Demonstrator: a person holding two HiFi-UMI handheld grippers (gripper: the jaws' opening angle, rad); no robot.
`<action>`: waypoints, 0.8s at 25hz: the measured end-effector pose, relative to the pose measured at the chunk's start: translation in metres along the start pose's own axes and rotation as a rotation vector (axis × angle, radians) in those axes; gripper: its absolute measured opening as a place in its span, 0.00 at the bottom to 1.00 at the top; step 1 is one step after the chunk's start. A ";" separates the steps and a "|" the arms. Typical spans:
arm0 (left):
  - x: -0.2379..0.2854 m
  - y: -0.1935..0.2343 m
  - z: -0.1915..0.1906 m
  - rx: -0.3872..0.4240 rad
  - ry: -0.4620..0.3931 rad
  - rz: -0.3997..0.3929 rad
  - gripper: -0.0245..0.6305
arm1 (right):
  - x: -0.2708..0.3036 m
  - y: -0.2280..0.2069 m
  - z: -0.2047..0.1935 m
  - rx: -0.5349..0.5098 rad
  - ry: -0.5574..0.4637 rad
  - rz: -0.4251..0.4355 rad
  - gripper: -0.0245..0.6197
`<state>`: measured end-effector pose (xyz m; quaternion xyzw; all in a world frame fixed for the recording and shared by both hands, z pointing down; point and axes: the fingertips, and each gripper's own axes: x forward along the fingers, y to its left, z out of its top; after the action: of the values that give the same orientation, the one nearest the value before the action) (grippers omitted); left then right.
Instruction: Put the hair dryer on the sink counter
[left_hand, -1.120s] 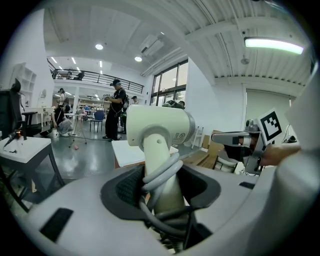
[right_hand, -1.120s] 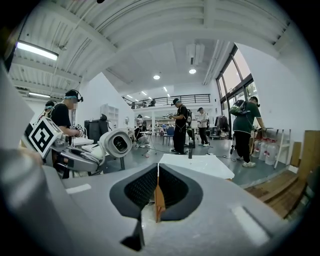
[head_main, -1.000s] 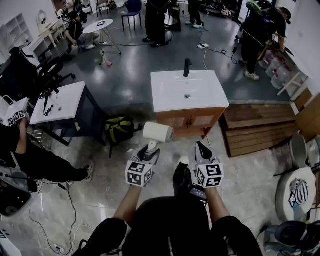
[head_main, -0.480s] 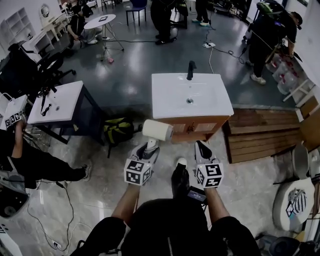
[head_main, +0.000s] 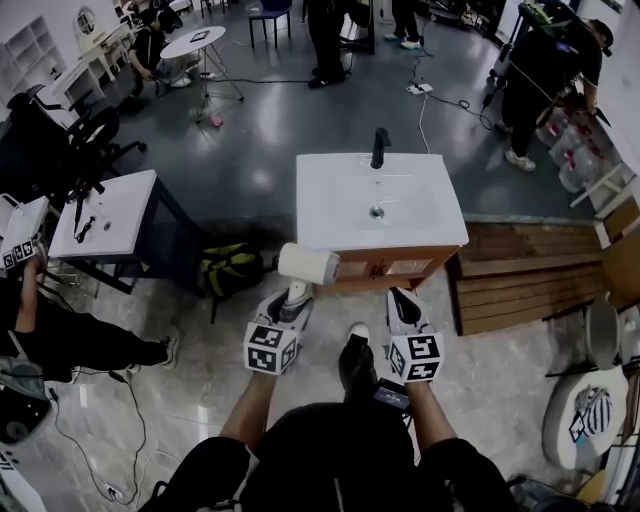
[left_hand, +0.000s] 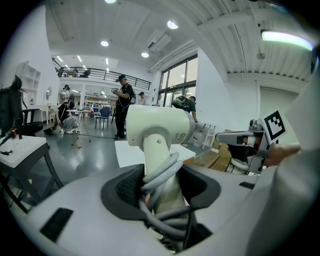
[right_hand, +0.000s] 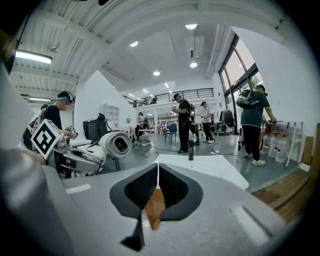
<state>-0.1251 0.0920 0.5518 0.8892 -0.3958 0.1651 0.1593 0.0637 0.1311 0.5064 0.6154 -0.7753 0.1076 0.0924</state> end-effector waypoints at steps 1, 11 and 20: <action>0.004 0.002 0.000 -0.002 0.004 0.002 0.35 | 0.003 -0.003 0.000 0.002 0.002 0.000 0.05; 0.048 0.015 0.021 -0.028 0.027 0.035 0.35 | 0.053 -0.034 0.015 0.006 0.020 0.046 0.05; 0.087 0.029 0.035 -0.045 0.058 0.070 0.35 | 0.098 -0.064 0.023 0.033 0.029 0.084 0.05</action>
<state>-0.0862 0.0030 0.5615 0.8657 -0.4256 0.1874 0.1849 0.1035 0.0191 0.5150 0.5820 -0.7973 0.1330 0.0889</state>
